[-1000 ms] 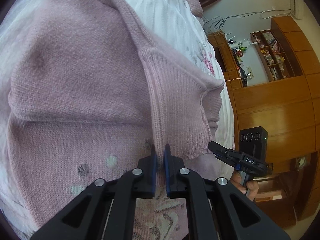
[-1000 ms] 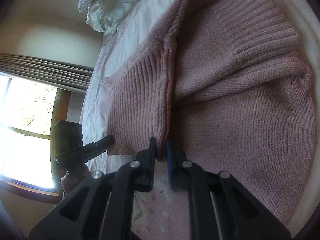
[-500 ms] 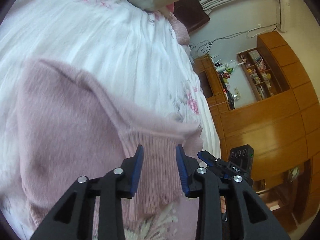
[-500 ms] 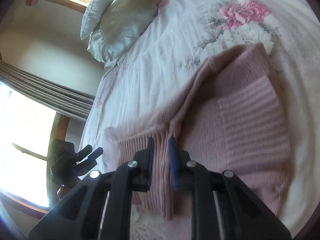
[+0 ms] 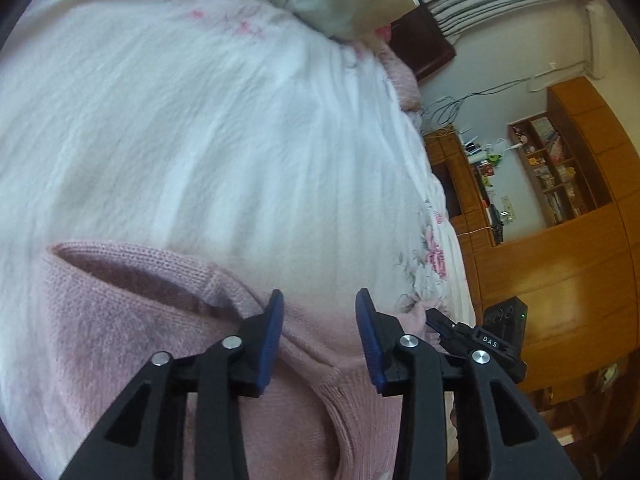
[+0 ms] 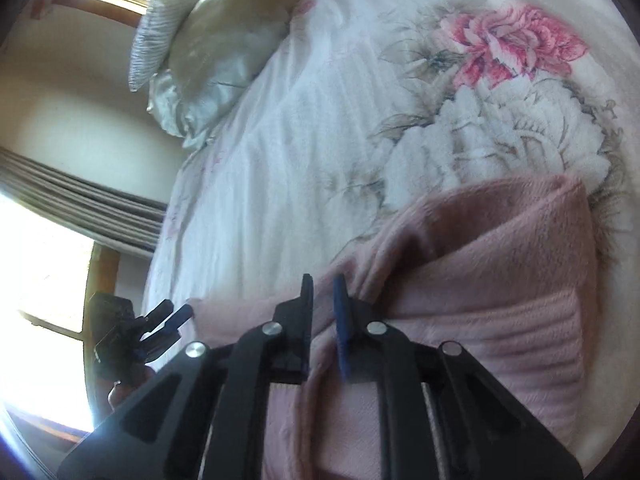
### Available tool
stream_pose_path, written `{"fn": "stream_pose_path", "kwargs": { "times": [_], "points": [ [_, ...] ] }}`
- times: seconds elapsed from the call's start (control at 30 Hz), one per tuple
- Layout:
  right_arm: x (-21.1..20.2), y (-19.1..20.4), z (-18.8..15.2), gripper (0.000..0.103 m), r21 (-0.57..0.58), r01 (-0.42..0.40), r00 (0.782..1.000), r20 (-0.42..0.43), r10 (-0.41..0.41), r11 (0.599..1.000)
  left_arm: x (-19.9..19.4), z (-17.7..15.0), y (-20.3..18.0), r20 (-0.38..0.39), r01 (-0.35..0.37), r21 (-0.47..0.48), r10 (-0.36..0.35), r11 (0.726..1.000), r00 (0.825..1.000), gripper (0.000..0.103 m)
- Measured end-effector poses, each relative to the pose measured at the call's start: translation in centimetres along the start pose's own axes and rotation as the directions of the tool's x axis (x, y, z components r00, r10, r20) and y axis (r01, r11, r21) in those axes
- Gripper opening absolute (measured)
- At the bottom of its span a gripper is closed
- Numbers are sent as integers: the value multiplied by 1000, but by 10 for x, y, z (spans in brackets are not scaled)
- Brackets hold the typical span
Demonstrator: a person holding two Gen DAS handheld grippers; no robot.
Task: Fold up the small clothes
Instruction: 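Move both tools to the ribbed hem of the sweater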
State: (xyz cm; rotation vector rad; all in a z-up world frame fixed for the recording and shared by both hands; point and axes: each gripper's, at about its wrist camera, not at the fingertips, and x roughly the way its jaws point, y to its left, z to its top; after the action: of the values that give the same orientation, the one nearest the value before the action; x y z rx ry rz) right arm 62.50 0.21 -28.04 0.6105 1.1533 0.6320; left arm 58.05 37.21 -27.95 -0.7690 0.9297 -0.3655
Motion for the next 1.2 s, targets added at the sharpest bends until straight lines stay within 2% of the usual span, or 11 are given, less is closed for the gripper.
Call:
{"fn": "stream_pose_path", "kwargs": {
  "times": [0.07,0.17,0.23,0.27,0.33,0.4,0.5,0.6,0.8,0.97,1.2],
  "points": [
    [4,7,-17,16,-25,-37,998,-42,36,999,3,-14,-4,-53,55,17,-54,998,997,40],
    [25,6,-26,11,-35,1,996,-86,-4,999,27,-24,9,-107,-41,12,42,999,993,41],
    [29,0,-23,2,0,9,996,-89,-9,1000,28,-22,18,-97,-42,-30,39,999,994,37],
    [25,0,-22,3,16,5,996,-88,-4,1000,23,-22,18,-87,-38,-52,33,998,996,39],
    [7,11,-28,24,-4,-10,997,-71,10,1000,2,-28,9,-53,-4,-61,1,998,999,54],
    [-19,22,-45,32,-24,-56,997,-57,54,998,-29,-45,-3,-30,58,-38,-59,998,998,67],
    [-66,25,-99,39,-63,-101,992,-79,96,993,-86,-94,-12,-25,107,-7,-107,994,994,84],
    [-111,10,-171,46,-66,-106,990,-104,98,992,-147,-163,-3,-35,102,-16,-102,995,994,88],
    [-194,-45,-312,53,-34,1,994,-112,-5,999,-241,-303,35,-23,-6,-68,4,998,1000,93],
    [-222,-93,-369,55,29,85,990,-119,-81,996,-247,-364,79,-52,-56,-143,48,988,997,93],
    [-195,-111,-393,55,69,26,984,-179,-13,997,-212,-393,102,-180,-86,-158,57,984,982,93]
  ]
}}
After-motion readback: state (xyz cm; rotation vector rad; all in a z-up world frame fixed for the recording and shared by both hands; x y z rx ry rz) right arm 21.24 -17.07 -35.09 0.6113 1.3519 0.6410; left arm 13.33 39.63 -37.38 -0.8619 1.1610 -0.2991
